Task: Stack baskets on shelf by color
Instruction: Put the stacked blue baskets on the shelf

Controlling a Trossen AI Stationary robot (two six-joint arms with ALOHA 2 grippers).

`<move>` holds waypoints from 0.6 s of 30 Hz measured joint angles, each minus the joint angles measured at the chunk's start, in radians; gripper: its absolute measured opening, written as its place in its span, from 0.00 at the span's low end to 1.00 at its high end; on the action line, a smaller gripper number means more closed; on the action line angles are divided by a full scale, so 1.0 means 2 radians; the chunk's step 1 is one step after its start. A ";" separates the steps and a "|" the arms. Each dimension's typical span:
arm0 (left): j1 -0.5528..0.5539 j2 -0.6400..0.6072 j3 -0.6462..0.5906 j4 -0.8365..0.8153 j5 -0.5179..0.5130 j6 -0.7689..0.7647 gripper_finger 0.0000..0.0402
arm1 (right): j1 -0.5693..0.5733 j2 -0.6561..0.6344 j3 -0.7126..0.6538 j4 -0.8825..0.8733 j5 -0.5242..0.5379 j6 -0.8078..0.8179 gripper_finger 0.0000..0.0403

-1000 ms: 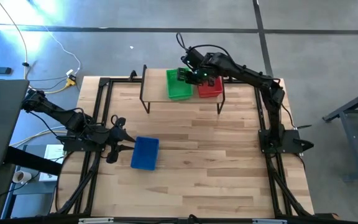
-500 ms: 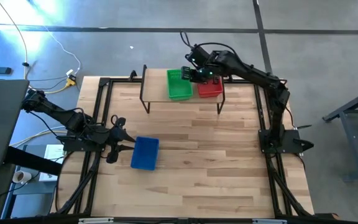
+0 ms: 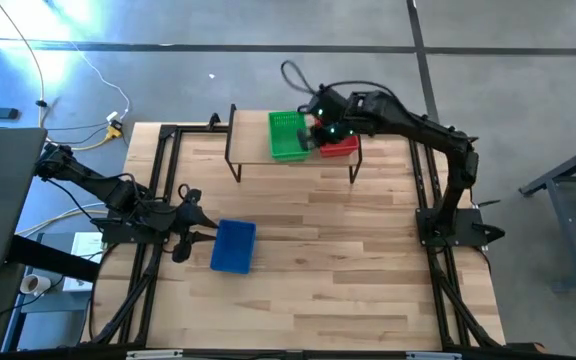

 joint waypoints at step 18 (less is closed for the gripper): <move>0.000 0.000 0.000 0.000 -0.004 -0.242 0.34 | 0.122 0.003 0.000 -0.041 0.043 -0.145 0.21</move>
